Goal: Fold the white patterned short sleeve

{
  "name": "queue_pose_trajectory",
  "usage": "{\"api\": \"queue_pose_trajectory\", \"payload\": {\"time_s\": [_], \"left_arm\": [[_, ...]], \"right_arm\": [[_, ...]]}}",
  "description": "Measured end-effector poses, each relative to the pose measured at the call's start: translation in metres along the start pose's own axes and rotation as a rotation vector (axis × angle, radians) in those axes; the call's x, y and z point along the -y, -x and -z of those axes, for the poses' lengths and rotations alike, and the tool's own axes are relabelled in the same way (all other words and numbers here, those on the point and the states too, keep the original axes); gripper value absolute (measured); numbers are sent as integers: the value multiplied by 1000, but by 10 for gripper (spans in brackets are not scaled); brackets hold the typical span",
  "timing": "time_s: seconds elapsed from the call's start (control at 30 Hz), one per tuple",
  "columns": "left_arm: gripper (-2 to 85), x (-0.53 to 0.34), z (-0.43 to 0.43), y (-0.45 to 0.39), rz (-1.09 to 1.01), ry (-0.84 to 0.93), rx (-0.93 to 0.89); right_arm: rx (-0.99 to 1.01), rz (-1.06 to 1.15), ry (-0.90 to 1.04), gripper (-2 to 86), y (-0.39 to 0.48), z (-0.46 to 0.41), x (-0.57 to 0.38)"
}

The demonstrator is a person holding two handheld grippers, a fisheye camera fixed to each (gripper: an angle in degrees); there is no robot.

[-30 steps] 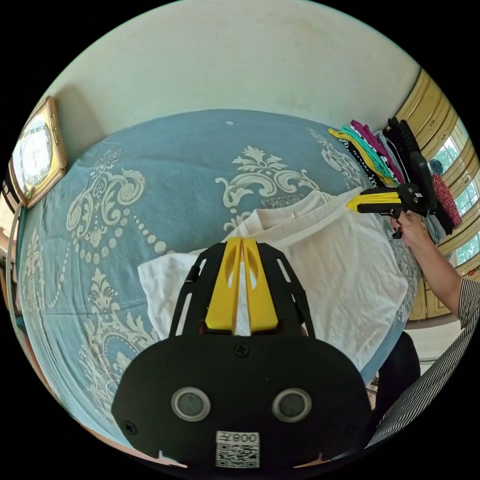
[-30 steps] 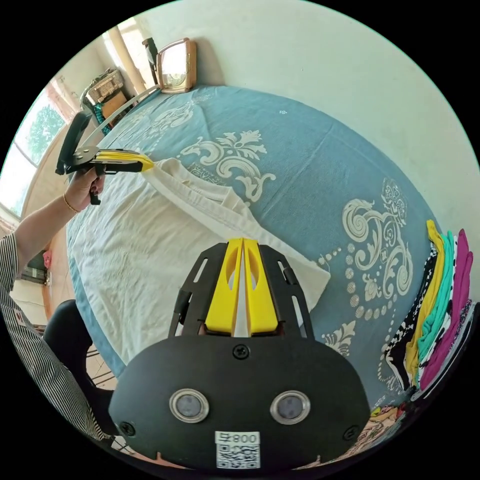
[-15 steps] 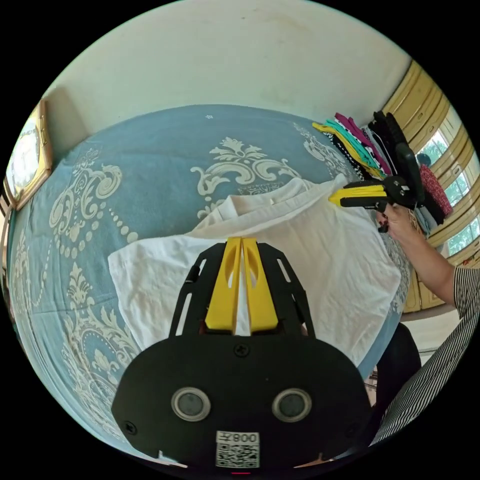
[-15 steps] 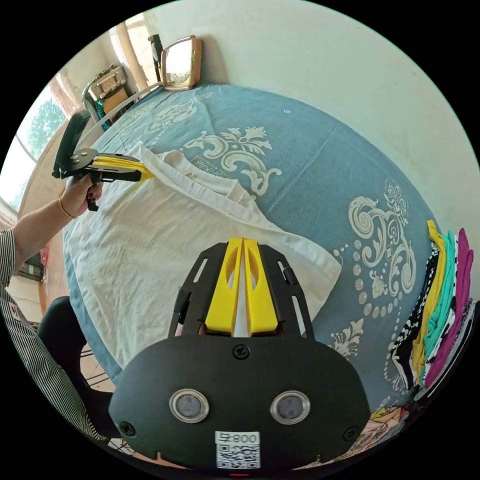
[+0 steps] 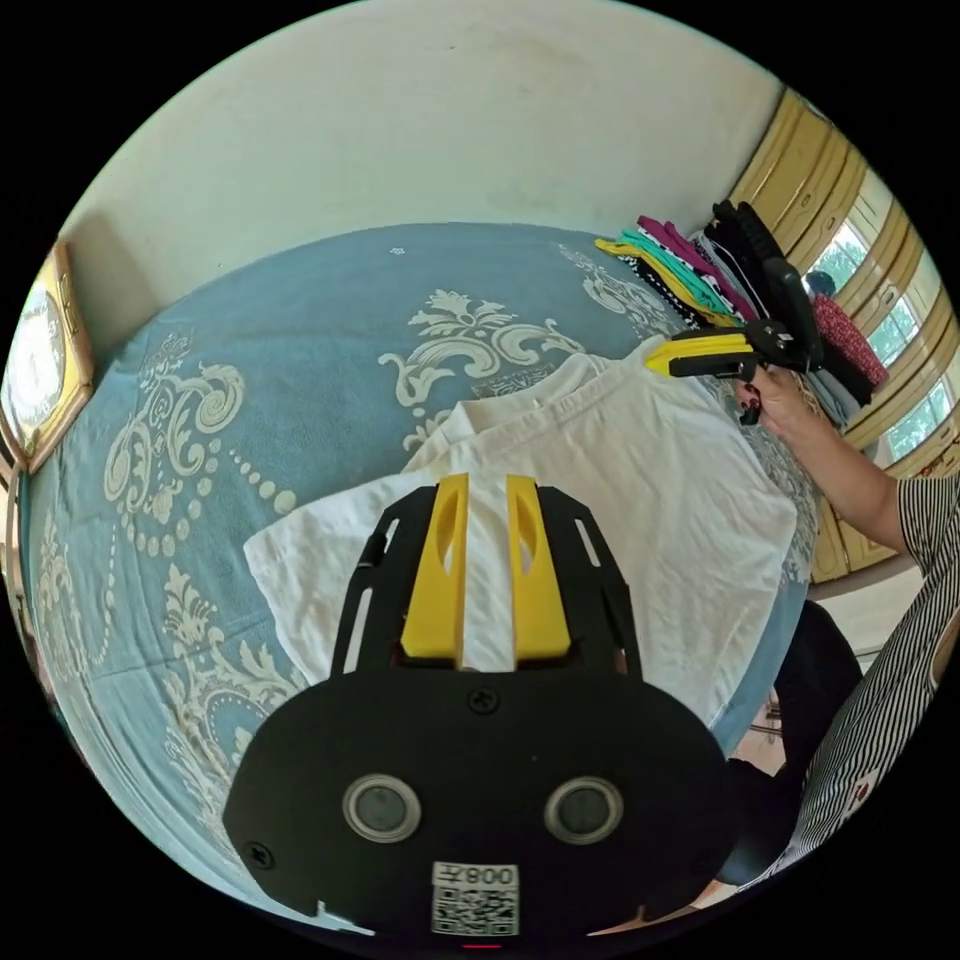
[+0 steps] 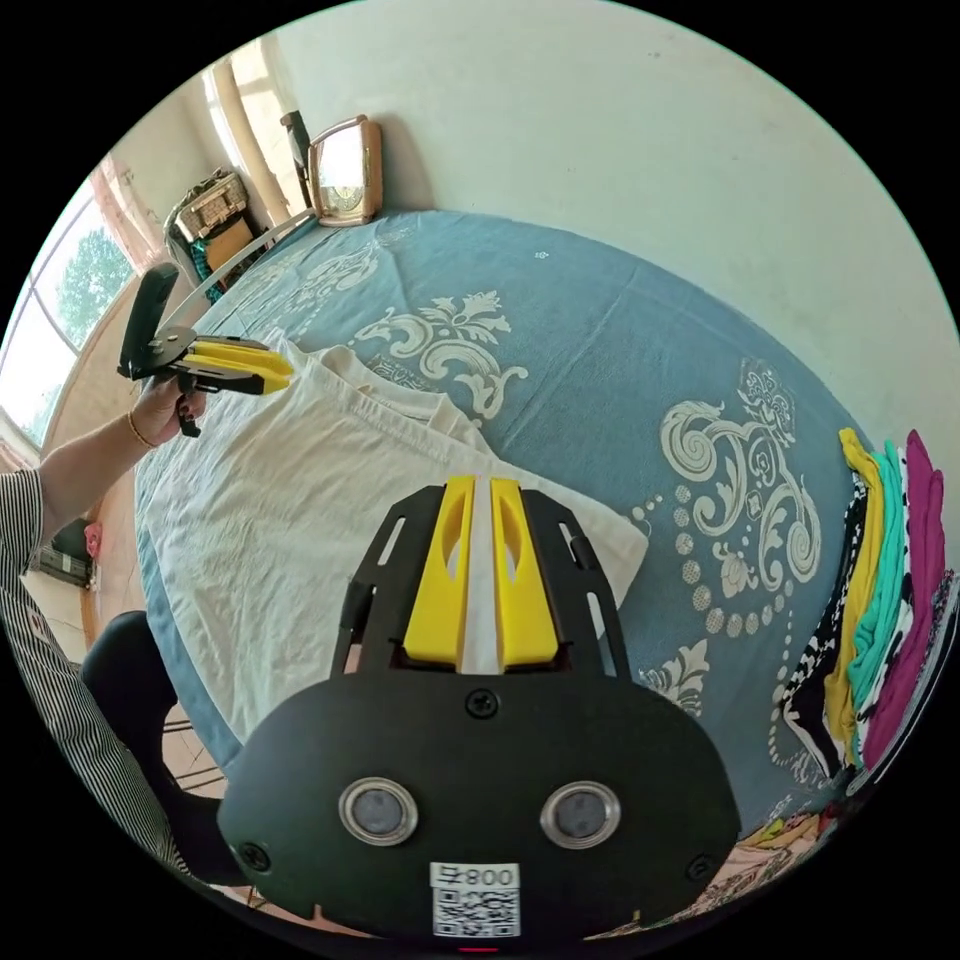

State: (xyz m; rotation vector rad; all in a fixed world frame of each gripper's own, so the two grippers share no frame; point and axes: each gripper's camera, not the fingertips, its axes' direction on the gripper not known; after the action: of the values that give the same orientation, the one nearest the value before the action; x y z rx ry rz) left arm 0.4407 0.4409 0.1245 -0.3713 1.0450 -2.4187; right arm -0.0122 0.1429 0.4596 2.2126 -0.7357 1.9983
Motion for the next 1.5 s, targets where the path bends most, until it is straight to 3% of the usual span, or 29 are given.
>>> {"api": "queue_pose_trajectory", "payload": {"time_s": [0.27,0.57,0.7,0.9,0.97,1.1,1.27,1.5], "left_arm": [[48,8,-27,-25,-164,100,114],[15,-22,-18,-31,-151,43,161],[16,-34,-33,-22,-122,68,147],[21,-83,3,0,42,-58,87],[26,-126,25,8,111,-104,-17],[44,-214,50,18,276,-108,-113],[72,-352,69,32,643,-73,-165],[78,-410,57,25,774,-85,-256]], "right_arm": [[-19,129,106,60,22,-33,-2],[-66,132,38,10,31,-37,-41],[-32,101,101,7,21,-66,-52],[28,-28,2,10,-8,-59,-103],[42,-88,-37,12,-23,-40,-145],[122,-203,-60,28,-39,-17,-240],[326,-428,21,61,-34,-30,-394],[488,-596,-18,93,-24,-69,-489]]}}
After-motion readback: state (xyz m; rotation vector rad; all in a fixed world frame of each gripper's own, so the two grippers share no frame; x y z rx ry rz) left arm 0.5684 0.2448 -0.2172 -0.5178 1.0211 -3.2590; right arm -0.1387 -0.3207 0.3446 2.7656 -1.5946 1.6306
